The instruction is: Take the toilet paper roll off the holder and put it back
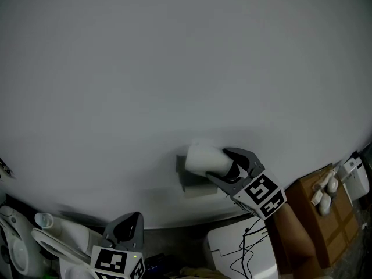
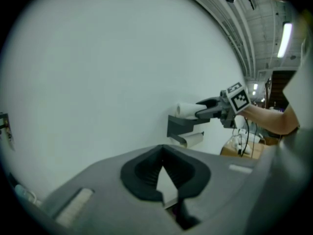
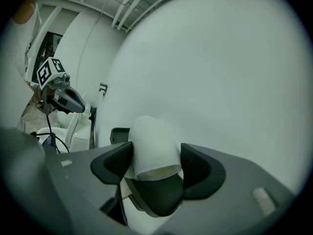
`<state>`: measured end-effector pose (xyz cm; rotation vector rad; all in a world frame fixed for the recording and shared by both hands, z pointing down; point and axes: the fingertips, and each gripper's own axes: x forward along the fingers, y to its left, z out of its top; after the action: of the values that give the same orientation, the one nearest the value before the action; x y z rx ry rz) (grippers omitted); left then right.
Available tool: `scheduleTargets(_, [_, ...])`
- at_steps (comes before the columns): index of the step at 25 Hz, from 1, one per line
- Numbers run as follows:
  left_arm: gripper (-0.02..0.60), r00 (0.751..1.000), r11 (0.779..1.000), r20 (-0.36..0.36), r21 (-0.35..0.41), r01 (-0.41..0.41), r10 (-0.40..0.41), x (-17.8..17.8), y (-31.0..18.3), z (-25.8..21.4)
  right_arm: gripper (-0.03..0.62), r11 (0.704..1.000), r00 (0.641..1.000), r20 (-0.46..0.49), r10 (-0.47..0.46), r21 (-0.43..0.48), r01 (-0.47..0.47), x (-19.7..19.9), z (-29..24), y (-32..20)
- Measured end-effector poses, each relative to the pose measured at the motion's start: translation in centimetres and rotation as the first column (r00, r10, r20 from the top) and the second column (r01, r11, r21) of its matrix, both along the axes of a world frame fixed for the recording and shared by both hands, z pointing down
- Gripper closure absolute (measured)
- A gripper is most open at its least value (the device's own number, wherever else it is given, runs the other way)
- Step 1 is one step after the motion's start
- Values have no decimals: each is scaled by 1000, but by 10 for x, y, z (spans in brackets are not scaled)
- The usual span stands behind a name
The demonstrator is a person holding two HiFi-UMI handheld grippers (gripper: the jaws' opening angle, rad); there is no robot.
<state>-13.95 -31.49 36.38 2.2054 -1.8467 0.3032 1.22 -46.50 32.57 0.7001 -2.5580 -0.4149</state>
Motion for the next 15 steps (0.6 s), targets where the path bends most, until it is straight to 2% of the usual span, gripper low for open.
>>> scheduleTargets(9, [586, 1000, 1000, -3, -4, 7, -7, 0, 3, 2, 299, 1000, 1000, -3, -2, 21, 2, 0, -1, -3])
scheduleTargets(15, [586, 1000, 1000, 1, 2, 0, 0, -2, 11, -1, 301, 998, 998, 46, 41, 34, -43, 1, -9, 3])
